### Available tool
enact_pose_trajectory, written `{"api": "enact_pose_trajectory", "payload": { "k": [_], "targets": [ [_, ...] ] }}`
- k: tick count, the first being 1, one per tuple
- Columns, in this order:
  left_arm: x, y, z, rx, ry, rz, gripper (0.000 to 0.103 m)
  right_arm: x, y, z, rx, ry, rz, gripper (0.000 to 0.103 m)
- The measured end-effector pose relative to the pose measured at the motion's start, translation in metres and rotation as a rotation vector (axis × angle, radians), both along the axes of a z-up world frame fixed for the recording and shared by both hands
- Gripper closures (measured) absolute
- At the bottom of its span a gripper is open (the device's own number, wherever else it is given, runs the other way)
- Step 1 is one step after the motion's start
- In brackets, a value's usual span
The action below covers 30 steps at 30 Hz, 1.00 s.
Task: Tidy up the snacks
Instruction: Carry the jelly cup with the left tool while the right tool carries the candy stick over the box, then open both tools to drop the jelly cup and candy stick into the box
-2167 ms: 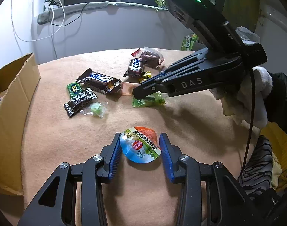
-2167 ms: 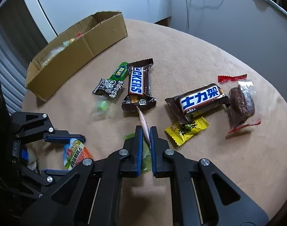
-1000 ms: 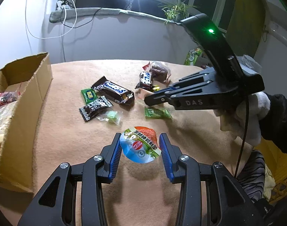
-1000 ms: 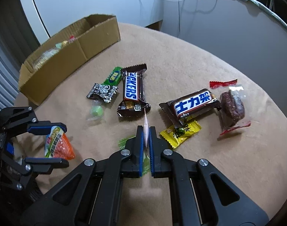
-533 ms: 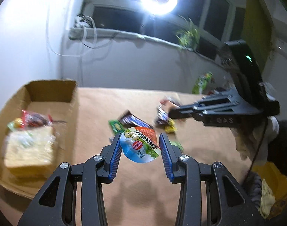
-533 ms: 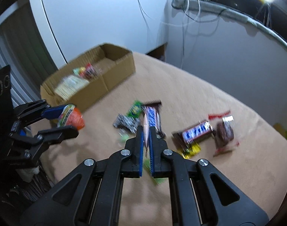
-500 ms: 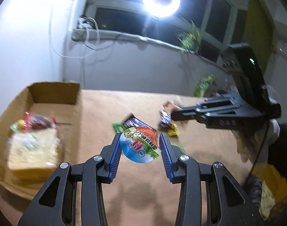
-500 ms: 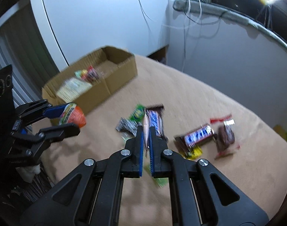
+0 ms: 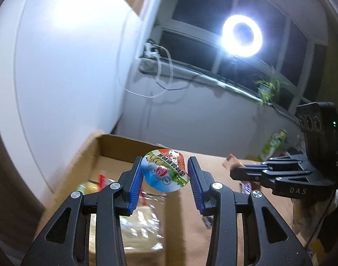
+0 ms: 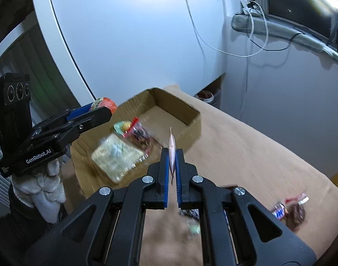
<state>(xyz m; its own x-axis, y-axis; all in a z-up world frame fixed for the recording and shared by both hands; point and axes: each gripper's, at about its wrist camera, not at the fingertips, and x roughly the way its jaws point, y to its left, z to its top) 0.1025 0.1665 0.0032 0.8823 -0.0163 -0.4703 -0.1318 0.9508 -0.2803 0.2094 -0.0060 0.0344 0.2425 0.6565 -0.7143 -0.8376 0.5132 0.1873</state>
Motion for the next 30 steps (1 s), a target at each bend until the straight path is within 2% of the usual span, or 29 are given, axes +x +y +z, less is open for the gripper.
{"api": "enact_pose_trajectory", "payload": {
  "k": [12,23,24,25,26,27,28,30],
  "targets": [
    [0.003,0.027,-0.026,-0.027,0.075,0.063,0.064,0.016,0.062,-0.027,-0.027,0.061,0.025,0.098],
    [0.006,0.034,-0.029,-0.034,0.098,0.09,0.064,0.014,0.079,-0.038,-0.063,0.06,0.039,0.097],
    [0.007,0.033,-0.028,-0.029,0.098,0.094,0.062,0.014,0.079,-0.038,-0.064,0.058,0.035,0.094],
    [0.009,0.032,-0.027,-0.022,0.101,0.102,0.058,0.014,0.077,-0.037,-0.065,0.053,0.029,0.08],
    [0.009,0.032,-0.027,-0.016,0.101,0.11,0.044,0.015,0.076,-0.036,-0.065,0.048,0.024,0.058],
    [0.007,0.032,-0.026,-0.011,0.099,0.119,0.034,0.015,0.073,-0.035,-0.061,0.038,0.015,0.046],
    [0.006,0.032,-0.025,-0.006,0.093,0.131,0.034,0.014,0.071,-0.033,-0.055,0.029,0.01,0.036],
    [0.005,0.032,-0.023,-0.006,0.085,0.128,0.034,0.013,0.067,-0.031,-0.052,0.017,0.006,0.036]
  ]
}}
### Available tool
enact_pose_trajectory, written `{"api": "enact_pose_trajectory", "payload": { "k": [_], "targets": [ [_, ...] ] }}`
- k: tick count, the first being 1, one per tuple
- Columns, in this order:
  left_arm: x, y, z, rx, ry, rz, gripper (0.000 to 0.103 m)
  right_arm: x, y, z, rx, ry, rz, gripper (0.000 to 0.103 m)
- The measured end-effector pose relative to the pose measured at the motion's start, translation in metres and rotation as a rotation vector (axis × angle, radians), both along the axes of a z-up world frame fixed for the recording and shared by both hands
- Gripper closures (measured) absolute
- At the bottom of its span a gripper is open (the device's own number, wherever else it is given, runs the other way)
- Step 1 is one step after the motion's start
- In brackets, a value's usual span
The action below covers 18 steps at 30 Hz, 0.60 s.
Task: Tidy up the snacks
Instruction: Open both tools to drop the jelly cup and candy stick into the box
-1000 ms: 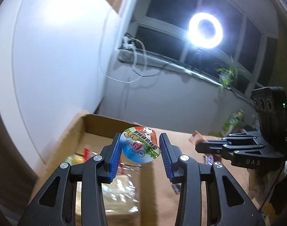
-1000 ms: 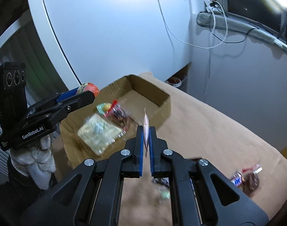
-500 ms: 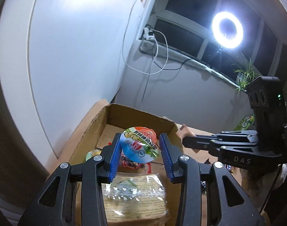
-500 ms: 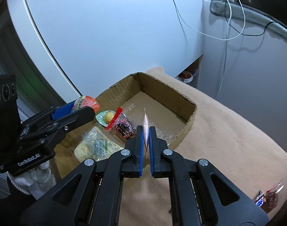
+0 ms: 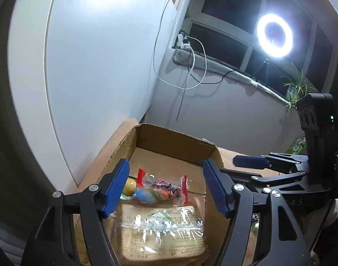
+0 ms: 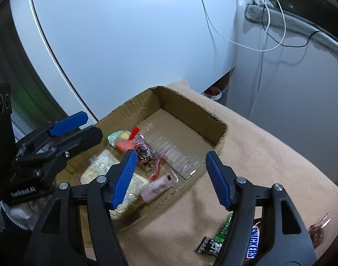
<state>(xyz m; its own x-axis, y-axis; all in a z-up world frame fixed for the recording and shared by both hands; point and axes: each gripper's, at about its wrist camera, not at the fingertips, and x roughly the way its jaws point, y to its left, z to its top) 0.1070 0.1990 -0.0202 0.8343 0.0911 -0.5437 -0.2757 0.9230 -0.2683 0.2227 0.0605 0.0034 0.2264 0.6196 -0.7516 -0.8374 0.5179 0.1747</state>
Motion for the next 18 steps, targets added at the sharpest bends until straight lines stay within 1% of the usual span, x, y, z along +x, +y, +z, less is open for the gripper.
{"api": "enact_pose_trajectory", "payload": {
  "k": [8,14,18],
  "targets": [
    [-0.003,-0.001,0.003,0.001,-0.014,0.001,0.034,-0.001,-0.013,0.007,-0.008,-0.027,-0.017,0.035],
    [-0.006,-0.005,0.006,-0.009,-0.035,-0.009,0.034,0.0,-0.037,0.017,0.005,-0.038,-0.049,0.034],
    [-0.008,-0.012,0.011,-0.019,-0.059,-0.044,0.034,-0.001,-0.059,0.024,0.011,-0.047,-0.075,0.033]
  ]
}}
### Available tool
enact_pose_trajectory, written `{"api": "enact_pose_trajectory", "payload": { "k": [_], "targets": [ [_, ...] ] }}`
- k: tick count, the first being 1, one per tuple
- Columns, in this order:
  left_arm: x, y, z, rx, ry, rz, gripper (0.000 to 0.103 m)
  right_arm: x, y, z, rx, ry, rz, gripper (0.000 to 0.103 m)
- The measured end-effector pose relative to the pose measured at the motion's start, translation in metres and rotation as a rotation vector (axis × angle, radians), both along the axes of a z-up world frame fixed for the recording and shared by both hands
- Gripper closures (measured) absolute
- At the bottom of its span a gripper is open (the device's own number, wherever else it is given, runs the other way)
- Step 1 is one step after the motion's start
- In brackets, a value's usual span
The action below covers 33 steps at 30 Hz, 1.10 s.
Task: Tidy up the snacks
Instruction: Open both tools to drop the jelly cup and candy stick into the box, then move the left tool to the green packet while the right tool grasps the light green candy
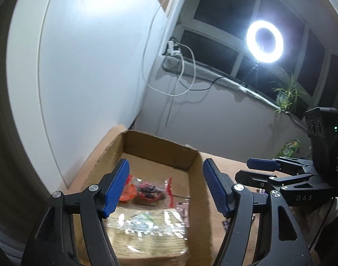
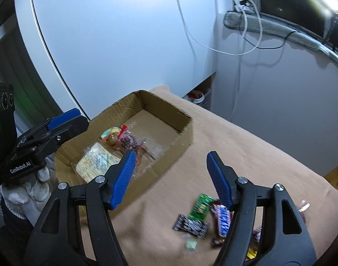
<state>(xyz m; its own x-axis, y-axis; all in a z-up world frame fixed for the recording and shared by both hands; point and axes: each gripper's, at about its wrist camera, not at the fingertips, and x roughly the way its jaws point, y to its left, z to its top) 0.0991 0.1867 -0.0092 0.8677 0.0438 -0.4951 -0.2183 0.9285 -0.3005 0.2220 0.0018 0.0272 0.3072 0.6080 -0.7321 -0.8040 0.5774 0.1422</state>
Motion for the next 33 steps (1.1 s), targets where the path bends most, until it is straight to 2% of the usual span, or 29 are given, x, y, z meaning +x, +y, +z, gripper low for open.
{"api": "enact_pose_trajectory", "payload": {
  "k": [4,15,19,26,29,33],
  "targets": [
    [-0.001,-0.016,0.005,0.004,-0.019,-0.057,0.034,-0.004,-0.026,0.007,0.004,-0.024,-0.023,0.025],
    [0.001,-0.071,0.005,0.001,-0.034,-0.22,0.034,-0.013,-0.106,0.013,0.009,-0.041,-0.117,0.024],
    [0.006,-0.093,-0.004,-0.034,-0.005,-0.302,0.034,-0.021,-0.134,0.003,0.005,-0.02,-0.134,0.024],
    [0.011,-0.141,-0.027,0.007,0.082,-0.414,0.035,-0.032,-0.16,-0.027,-0.046,0.025,-0.101,0.024],
    [0.016,-0.16,-0.043,0.033,0.142,-0.462,0.041,-0.034,-0.165,-0.046,-0.072,0.053,-0.083,0.025],
    [0.023,-0.179,-0.065,0.079,0.211,-0.479,0.045,-0.034,-0.168,-0.068,-0.109,0.086,-0.055,0.037]
  ]
}}
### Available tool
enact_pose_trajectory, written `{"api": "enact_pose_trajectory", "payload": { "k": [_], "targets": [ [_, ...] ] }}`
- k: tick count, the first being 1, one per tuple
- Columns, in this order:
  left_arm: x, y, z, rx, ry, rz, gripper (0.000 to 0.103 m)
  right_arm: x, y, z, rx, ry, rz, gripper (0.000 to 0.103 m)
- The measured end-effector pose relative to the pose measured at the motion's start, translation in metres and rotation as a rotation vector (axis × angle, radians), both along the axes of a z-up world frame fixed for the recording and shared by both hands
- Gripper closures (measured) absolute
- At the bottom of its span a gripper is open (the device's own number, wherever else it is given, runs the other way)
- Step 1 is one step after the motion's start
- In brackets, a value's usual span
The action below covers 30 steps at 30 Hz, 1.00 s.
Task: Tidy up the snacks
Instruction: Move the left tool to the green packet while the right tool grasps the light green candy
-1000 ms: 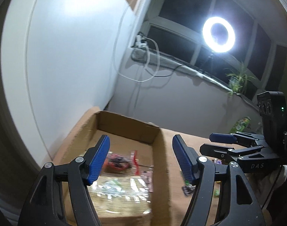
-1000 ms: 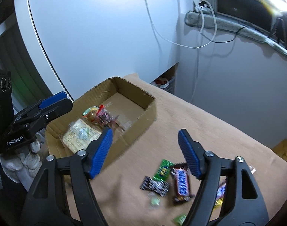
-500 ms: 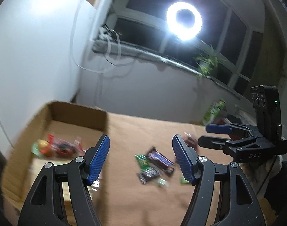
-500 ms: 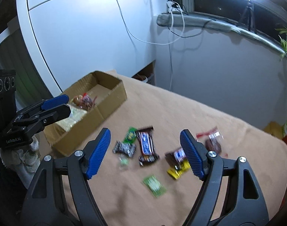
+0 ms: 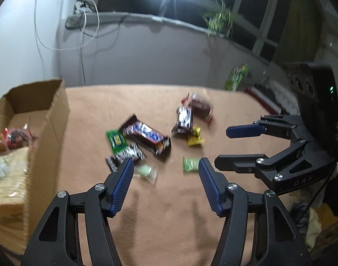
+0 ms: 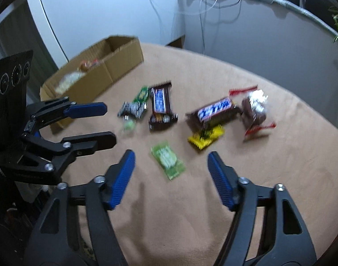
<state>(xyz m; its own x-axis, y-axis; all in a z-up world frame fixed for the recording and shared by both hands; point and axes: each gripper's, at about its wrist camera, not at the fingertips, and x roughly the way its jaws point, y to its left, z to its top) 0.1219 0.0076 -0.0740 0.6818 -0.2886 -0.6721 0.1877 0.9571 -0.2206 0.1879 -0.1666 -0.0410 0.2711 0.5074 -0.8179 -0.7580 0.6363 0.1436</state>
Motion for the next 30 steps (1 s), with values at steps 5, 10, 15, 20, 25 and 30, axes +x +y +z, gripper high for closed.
{"api": "enact_pose_trajectory", "payload": {
  "k": [5,10,15,20,25,30],
  "targets": [
    [0.005,-0.005,-0.013,0.035,0.034,0.013,0.048,0.002,0.004,-0.019,-0.039,0.02,0.041,0.045],
    [0.013,-0.002,-0.02,0.031,0.063,0.036,0.051,0.01,0.007,-0.026,-0.056,0.025,0.067,0.047],
    [0.019,-0.001,-0.023,0.017,0.076,0.046,0.052,0.015,0.012,-0.029,-0.068,0.018,0.09,0.048],
    [0.026,-0.003,-0.028,0.03,0.091,0.047,0.052,0.013,0.015,-0.03,-0.074,-0.001,0.109,0.054],
    [0.031,-0.008,-0.031,0.063,0.105,0.03,0.061,0.006,0.018,-0.031,-0.094,-0.047,0.133,0.057],
    [0.033,-0.008,-0.033,0.073,0.102,0.032,0.066,0.003,0.021,-0.03,-0.104,-0.055,0.149,0.064]
  ]
}}
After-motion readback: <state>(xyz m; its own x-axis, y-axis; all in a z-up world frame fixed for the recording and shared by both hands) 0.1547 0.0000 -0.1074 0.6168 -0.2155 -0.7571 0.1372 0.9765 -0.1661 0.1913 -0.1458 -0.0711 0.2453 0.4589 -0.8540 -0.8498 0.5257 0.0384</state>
